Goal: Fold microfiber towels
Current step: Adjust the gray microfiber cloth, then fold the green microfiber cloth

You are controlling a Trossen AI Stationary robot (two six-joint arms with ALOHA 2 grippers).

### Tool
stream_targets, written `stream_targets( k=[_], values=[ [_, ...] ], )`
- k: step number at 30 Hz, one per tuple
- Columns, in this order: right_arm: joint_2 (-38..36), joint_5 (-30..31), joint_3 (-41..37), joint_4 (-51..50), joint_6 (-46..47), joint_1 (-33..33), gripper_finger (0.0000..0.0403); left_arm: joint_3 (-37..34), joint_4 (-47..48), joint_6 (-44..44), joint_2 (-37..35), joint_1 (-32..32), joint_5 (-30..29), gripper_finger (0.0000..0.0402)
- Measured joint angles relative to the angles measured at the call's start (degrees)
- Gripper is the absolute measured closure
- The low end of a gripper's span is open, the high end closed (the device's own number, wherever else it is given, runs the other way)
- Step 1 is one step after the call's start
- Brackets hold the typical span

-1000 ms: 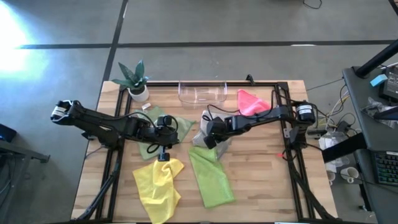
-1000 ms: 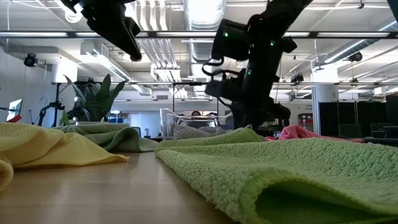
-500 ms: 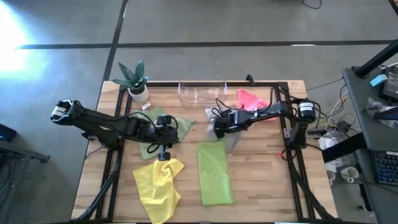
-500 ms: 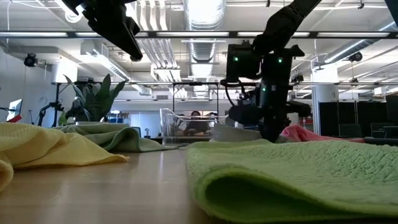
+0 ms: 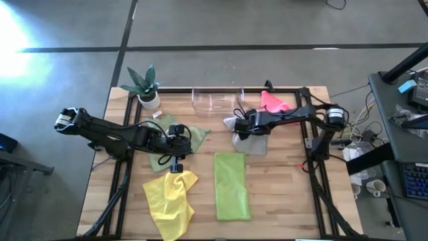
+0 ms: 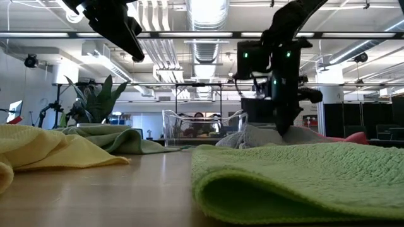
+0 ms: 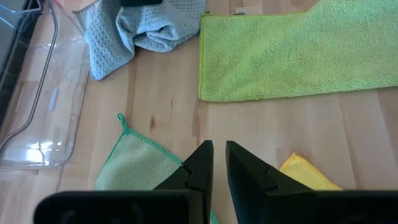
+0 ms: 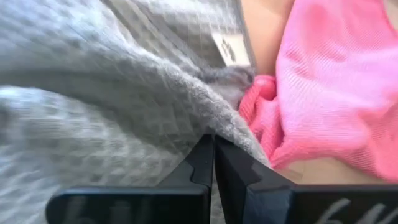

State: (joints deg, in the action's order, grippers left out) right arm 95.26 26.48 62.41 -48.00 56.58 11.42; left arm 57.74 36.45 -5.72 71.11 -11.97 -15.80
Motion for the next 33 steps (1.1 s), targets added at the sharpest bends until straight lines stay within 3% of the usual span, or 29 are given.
stream_targets(
  k=[6,13,20,26,33],
  values=[
    [-8.9,0.0,0.0,0.1,-1.6,-4.9,0.0394,0.0,0.0,0.0,0.0,0.0,0.1,0.0372],
    [-14.3,-8.9,-0.2,6.0,-0.2,-14.6,0.0394,0.0,0.0,0.0,0.0,0.0,0.7,0.0372],
    [-9.1,-10.5,-0.3,14.1,3.8,-20.8,0.0394,0.0,0.0,0.1,0.0,0.0,0.7,0.0372],
    [-1.2,-12.0,-0.3,17.1,6.4,-21.0,0.0394,0.0,-0.5,0.1,0.0,0.0,0.7,0.0372],
    [2.4,-15.1,-0.4,17.4,6.5,-21.0,0.0394,0.0,-0.6,0.1,0.0,0.0,0.7,0.0372]
  ],
)
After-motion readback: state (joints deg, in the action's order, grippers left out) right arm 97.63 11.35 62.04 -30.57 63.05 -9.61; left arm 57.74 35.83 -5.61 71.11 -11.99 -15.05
